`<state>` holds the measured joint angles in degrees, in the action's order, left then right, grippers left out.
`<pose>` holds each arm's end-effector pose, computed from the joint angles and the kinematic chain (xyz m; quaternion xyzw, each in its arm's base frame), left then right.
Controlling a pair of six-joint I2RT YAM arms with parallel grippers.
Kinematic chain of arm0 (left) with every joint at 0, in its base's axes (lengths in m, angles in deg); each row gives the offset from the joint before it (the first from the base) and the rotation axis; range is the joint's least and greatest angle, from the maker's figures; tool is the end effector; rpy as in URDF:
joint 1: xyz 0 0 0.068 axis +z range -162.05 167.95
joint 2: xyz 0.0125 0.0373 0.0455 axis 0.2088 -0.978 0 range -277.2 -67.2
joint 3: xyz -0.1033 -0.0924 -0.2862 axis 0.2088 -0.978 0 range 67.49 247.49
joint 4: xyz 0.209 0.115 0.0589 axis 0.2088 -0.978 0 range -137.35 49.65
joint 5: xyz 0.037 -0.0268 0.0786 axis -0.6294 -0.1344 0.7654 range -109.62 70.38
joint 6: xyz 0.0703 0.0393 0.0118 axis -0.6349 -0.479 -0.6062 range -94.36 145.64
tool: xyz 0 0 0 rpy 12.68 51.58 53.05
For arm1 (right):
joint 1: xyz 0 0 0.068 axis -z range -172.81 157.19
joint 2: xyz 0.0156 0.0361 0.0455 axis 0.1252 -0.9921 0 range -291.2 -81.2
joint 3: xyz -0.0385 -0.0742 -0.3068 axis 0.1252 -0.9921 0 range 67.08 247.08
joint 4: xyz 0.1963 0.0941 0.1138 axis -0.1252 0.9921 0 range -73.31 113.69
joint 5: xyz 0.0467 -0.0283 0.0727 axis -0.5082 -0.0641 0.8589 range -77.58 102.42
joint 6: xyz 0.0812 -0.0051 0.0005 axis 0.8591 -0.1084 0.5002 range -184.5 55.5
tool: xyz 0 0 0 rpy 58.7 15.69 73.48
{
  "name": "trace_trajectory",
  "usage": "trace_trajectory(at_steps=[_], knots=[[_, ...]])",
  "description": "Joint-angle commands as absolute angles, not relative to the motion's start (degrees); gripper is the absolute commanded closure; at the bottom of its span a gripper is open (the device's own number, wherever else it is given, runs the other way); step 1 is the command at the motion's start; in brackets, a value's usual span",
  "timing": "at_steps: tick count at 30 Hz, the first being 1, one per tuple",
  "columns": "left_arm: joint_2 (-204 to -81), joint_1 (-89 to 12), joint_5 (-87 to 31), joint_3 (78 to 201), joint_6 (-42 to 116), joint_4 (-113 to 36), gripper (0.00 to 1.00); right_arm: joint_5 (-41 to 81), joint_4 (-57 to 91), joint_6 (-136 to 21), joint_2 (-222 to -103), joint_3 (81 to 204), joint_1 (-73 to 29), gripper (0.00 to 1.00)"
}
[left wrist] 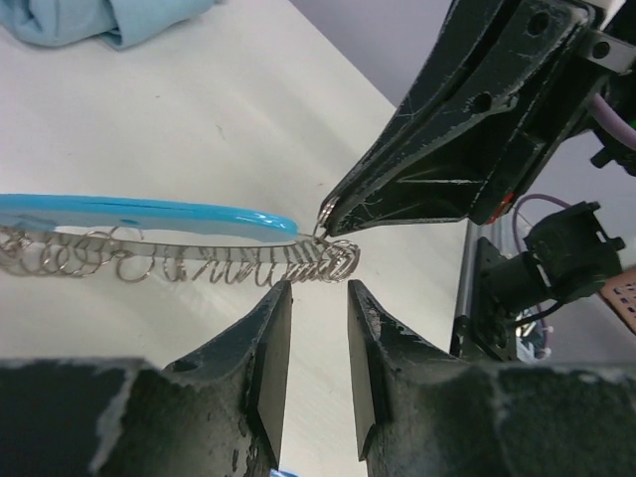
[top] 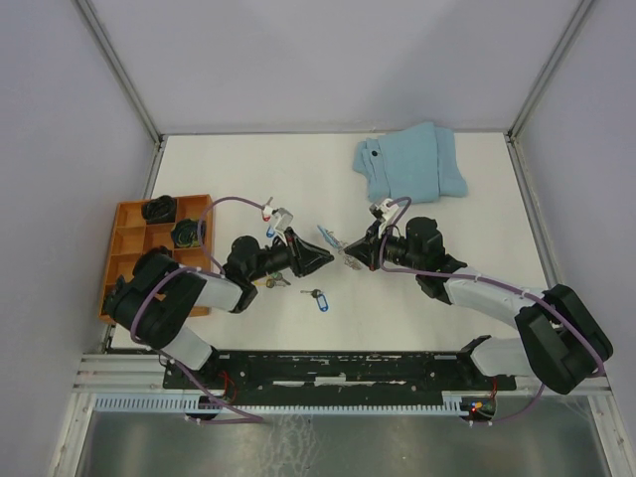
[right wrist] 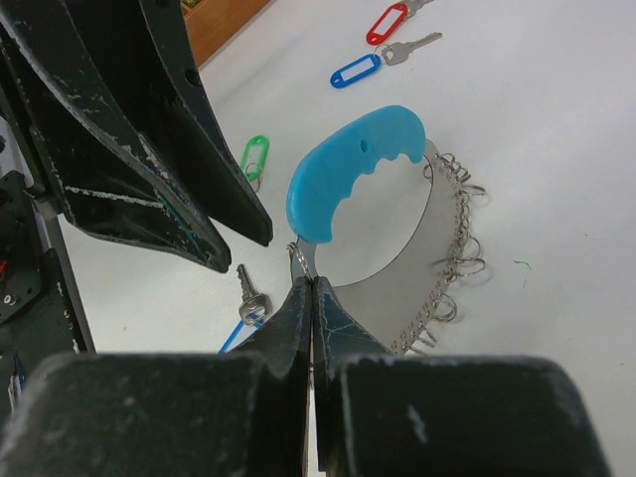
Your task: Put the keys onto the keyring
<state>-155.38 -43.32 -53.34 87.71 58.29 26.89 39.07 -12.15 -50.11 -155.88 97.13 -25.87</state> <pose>0.2225 -0.1810 0.2332 0.1955 0.6833 -0.5310 0.4614 0.2127 0.1761 0.2581 -0.2631 0.7433 0.4044 0.4634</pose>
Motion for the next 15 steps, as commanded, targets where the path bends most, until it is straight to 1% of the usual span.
trace_trajectory(at_steps=[1,6,15], knots=[[-158.5,-43.4,-58.7,90.0,64.6,39.6,0.63,39.7,-17.0,-48.3,-154.5,97.6,-26.0,0.99],[-161.5,-43.3,-59.0,91.1,66.7,43.0,0.59,41.0,-19.7,-47.0,-155.9,97.4,-26.0,0.99],[-164.3,-43.2,-55.2,91.6,68.9,42.8,0.5,42.0,-21.0,-46.6,-156.4,97.3,-26.5,0.99]])
